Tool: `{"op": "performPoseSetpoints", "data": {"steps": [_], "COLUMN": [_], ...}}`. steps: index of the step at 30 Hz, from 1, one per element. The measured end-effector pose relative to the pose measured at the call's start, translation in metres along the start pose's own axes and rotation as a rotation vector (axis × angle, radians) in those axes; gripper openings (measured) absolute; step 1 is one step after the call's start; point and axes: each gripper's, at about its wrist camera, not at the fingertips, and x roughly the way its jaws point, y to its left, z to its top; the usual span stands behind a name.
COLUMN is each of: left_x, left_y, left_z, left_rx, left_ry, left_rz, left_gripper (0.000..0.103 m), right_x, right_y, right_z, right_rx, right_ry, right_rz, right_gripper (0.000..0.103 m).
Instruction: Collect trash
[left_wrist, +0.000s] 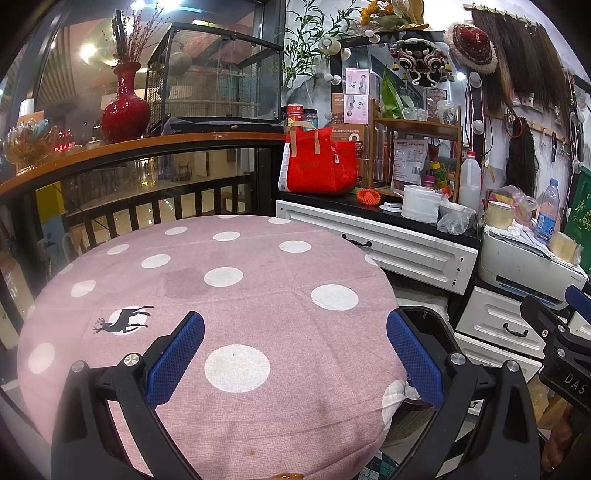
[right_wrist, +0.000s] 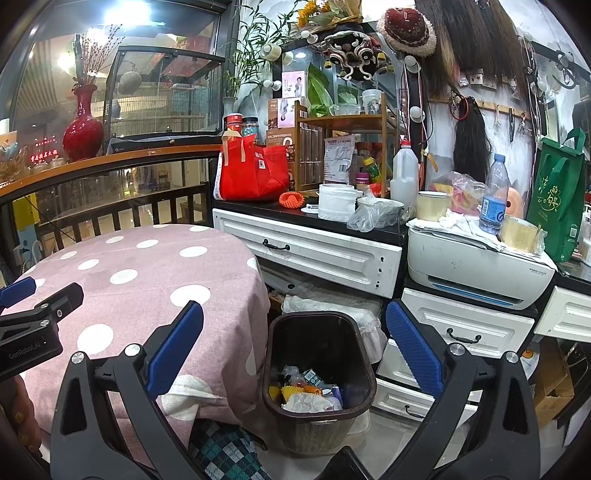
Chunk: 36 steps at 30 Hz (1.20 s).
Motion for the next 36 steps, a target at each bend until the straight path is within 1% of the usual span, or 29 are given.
{"op": "performPoseSetpoints", "data": {"steps": [33,36], "left_x": [0.0009,0.0016], "left_y": [0.0,-0.0008], "left_z": [-0.0019,-0.0065], "left_rx": [0.002,0.007], "left_ry": [0.0,-0.005], "left_rz": [-0.002,-0.004], "left_gripper": [0.098,0.098], "right_x": [0.0007,-0.0015], "right_y": [0.0002,0.0008], "right_z": [-0.0047,-0.0052], "right_rx": [0.004,0.004], "right_ry": [0.006,0.006], "right_rz": [0.002,0.002], "right_gripper": [0.098,0.098]}}
